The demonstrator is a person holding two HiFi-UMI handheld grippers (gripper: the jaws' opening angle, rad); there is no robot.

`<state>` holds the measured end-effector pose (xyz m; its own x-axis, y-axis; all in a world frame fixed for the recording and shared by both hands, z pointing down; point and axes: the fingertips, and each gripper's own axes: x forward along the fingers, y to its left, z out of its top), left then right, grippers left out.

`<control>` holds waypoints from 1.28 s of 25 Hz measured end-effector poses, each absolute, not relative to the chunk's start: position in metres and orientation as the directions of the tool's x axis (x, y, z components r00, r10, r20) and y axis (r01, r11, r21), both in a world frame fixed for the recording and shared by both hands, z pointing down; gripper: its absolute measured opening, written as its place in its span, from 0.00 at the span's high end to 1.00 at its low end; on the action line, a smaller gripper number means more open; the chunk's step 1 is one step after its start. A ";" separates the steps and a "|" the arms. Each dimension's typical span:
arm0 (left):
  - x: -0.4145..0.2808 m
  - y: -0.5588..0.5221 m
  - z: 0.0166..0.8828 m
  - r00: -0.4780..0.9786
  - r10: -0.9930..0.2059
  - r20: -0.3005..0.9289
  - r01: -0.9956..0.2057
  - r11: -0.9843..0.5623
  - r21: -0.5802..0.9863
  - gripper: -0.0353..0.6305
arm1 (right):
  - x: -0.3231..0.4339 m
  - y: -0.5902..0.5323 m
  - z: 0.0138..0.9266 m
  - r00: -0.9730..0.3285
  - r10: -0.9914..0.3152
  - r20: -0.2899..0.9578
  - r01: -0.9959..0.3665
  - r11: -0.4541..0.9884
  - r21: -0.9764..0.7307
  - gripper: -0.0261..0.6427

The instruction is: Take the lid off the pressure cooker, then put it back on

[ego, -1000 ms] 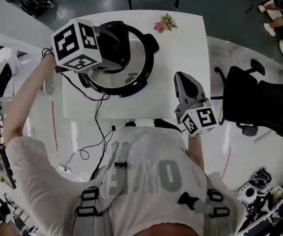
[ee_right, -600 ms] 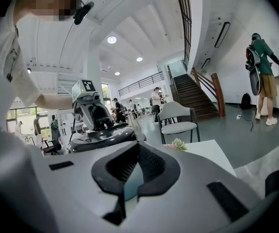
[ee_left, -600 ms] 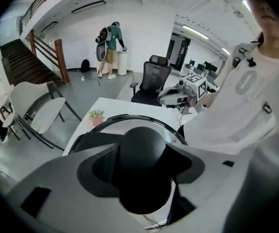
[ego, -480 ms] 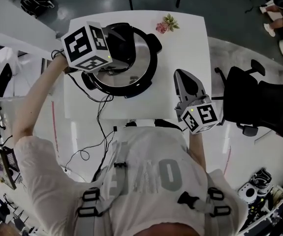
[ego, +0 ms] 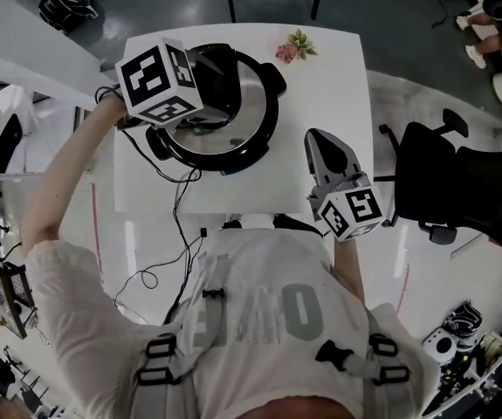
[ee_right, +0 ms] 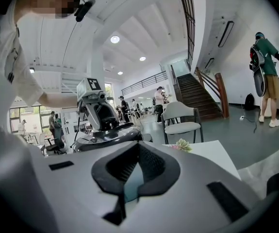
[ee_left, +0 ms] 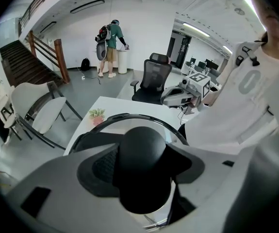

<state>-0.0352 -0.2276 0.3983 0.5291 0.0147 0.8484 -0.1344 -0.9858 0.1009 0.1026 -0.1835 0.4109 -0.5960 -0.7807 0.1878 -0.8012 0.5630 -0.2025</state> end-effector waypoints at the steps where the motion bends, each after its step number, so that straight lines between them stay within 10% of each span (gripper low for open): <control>1: -0.035 -0.228 0.398 0.530 0.013 0.848 -0.136 -0.986 0.100 0.52 | 0.103 -0.184 0.411 -0.596 -0.781 0.188 -0.802 0.563 -0.202 0.95; 7: -0.034 -0.230 0.400 0.520 -0.014 0.854 -0.189 -0.977 0.099 0.52 | 0.103 -0.185 0.413 -0.604 -0.774 0.190 -0.796 0.570 -0.203 0.95; 14: -0.045 -0.246 0.400 0.412 -0.224 0.883 -0.643 -0.759 0.107 0.51 | 0.102 -0.180 0.424 -0.613 -0.752 0.241 -0.790 0.574 -0.217 0.95; 32: -0.046 -0.245 0.395 0.444 -0.332 0.832 -0.710 -0.697 0.101 0.49 | 0.110 -0.172 0.414 -0.637 -0.738 0.222 -0.770 0.605 -0.200 0.95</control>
